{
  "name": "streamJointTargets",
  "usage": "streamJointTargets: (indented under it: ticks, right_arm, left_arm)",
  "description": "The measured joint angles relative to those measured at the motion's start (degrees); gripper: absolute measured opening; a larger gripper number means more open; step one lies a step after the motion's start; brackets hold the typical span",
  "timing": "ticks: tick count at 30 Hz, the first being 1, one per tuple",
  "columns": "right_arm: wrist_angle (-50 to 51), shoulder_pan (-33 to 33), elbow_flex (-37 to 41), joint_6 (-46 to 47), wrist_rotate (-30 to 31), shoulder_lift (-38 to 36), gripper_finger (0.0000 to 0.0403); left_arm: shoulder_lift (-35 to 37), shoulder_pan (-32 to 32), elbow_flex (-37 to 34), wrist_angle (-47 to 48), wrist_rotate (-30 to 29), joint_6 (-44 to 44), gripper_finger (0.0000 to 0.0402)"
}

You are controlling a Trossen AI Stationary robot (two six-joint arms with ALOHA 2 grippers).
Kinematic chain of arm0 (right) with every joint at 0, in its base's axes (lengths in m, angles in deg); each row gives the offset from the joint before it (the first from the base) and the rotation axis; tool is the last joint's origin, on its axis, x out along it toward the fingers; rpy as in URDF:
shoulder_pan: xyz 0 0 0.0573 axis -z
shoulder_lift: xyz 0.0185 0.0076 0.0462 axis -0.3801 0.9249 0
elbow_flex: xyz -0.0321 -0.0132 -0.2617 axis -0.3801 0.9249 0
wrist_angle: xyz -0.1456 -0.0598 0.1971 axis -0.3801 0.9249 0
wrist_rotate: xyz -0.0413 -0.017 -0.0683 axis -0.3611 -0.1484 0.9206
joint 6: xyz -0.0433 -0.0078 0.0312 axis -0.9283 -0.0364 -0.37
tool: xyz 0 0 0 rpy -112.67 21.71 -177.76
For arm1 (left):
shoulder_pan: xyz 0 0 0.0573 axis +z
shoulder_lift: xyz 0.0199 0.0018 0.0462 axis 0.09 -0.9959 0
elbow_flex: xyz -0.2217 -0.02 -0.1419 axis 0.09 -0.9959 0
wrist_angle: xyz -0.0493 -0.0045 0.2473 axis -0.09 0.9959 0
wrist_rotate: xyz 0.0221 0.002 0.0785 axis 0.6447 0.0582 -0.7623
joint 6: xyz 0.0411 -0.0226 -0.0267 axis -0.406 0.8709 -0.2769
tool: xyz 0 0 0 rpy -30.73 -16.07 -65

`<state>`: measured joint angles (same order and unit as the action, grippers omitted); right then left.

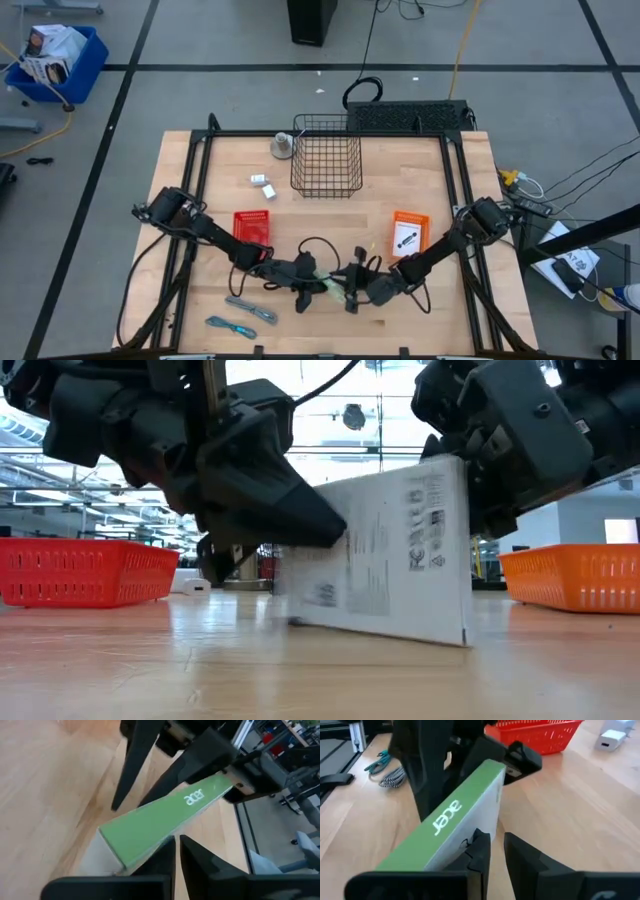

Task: Pick and place items into bin
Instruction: Put the card reader box into the orange bin

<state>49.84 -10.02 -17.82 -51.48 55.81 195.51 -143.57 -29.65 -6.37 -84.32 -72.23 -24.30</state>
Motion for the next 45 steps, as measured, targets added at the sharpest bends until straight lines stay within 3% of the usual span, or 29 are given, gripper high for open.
streamJointTargets:
  ticks: [30, 45]
  right_arm:
    - [-4.66, -0.90, -0.02, 0.03, -0.84, -0.10, 0.0054]
    - [-4.76, -0.64, -0.04, 13.79, -1.19, -0.17, 0.0050]
  left_arm:
    - [-0.22, -0.13, -0.24, -0.76, -2.41, -1.62, 0.0031]
    - [-0.24, -0.13, -0.13, -1.96, -2.76, -1.64, 0.0031]
